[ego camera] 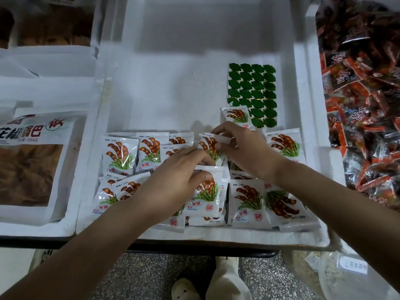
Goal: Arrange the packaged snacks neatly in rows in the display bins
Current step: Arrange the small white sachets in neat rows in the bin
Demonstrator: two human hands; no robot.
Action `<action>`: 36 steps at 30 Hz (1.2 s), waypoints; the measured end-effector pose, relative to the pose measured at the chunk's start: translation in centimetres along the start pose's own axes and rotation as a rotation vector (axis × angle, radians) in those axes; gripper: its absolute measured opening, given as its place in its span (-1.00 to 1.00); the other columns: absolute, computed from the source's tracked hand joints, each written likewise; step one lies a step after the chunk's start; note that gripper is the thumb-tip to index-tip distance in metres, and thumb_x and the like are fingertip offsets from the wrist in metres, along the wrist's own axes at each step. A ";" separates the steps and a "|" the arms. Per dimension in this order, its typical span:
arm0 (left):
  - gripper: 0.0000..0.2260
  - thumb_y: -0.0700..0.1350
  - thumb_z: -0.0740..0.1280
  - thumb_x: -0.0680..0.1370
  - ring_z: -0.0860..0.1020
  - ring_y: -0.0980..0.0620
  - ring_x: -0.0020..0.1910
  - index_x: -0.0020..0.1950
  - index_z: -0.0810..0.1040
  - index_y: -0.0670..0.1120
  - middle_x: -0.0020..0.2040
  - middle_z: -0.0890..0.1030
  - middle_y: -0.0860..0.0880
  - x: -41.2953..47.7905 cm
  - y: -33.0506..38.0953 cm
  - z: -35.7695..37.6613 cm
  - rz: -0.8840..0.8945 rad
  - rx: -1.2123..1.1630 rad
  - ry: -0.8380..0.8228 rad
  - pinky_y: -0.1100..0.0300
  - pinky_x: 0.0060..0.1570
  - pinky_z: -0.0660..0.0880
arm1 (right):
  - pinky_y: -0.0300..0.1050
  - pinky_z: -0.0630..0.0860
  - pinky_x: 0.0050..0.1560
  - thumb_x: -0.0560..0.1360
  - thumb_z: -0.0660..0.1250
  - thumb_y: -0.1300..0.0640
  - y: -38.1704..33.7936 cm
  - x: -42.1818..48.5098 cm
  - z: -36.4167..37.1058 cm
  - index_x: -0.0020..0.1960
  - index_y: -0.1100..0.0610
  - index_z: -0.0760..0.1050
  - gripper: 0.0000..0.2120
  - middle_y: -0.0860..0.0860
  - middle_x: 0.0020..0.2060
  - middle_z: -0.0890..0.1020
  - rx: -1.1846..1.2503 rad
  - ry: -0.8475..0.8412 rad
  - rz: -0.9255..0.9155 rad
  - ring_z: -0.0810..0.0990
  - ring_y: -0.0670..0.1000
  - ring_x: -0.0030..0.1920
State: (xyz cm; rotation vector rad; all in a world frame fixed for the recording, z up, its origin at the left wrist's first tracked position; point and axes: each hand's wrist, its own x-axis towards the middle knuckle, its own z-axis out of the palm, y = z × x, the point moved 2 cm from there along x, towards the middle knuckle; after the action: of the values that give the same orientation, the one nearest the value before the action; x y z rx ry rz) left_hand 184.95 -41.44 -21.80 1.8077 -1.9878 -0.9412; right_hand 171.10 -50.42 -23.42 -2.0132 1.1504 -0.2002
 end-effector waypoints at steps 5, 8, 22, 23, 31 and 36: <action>-0.84 -0.06 0.19 0.61 0.31 0.26 0.06 0.16 0.46 0.01 0.03 0.38 0.18 0.1 -0.1 0.2 -0.002 0.028 0.025 0.43 -0.05 0.21 | -0.62 0.33 -0.23 0.56 0.25 0.25 0.1 0.5 0.5 0.21 0.10 0.44 -0.76 -0.12 -0.07 0.49 0.134 0.042 0.002 0.44 -0.26 -0.18; -0.83 -0.04 0.16 0.62 0.31 0.23 0.03 0.18 0.43 -0.01 0.03 0.33 0.16 0.1 0.0 0.6 0.033 0.089 0.052 0.34 -0.03 0.21 | -0.54 0.38 -0.17 0.57 0.22 0.27 0.5 0.6 0.6 0.22 0.10 0.43 -0.76 -0.05 0.04 0.53 0.161 0.031 -0.007 0.47 -0.16 -0.06; -0.73 0.02 0.08 0.55 0.37 0.03 0.03 0.07 0.48 -0.09 -0.01 0.39 0.00 0.5 0.0 1.2 0.096 0.249 0.196 0.12 0.02 0.34 | -0.35 0.41 0.16 0.59 0.14 0.31 0.6 0.6 0.0 0.31 0.10 0.40 -0.67 -0.02 0.16 0.56 0.006 -0.033 -0.189 0.49 -0.10 0.17; -0.73 0.02 0.08 0.55 0.36 0.04 0.03 0.06 0.48 -0.09 -0.01 0.40 0.00 0.6 0.0 1.1 0.092 0.253 0.202 0.13 0.02 0.33 | -0.25 0.43 0.19 0.60 0.13 0.30 0.6 0.6 -0.1 0.33 0.11 0.38 -0.68 0.01 0.20 0.55 -0.011 -0.033 -0.207 0.50 -0.08 0.19; -0.81 -0.04 0.13 0.58 0.31 0.11 -0.02 0.06 0.47 -0.07 -0.01 0.41 0.01 1.9 0.3 0.8 0.097 0.247 0.261 0.21 -0.01 0.26 | -0.04 0.33 0.32 0.54 0.28 0.16 2.9 4.5 -4.3 0.40 0.11 0.29 -0.55 0.05 0.32 0.43 -0.318 0.119 -0.082 0.39 0.06 0.31; -0.63 0.04 0.03 0.58 0.29 0.09 0.20 0.25 0.46 -0.07 0.22 0.43 -0.02 2.7 0.2 0.8 0.112 0.260 0.203 0.18 0.17 0.23 | 0.04 0.29 0.33 0.37 0.46 -0.06 3.9 6.9 -4.5 0.45 0.11 0.22 -0.25 0.07 0.34 0.37 -0.452 -0.061 0.092 0.30 0.11 0.35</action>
State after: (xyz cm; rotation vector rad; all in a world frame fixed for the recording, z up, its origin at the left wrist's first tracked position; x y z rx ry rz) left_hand 183.90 -43.83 -22.81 1.8147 -2.1320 -0.4630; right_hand 170.31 -59.38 -24.71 -2.3272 1.3337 0.1848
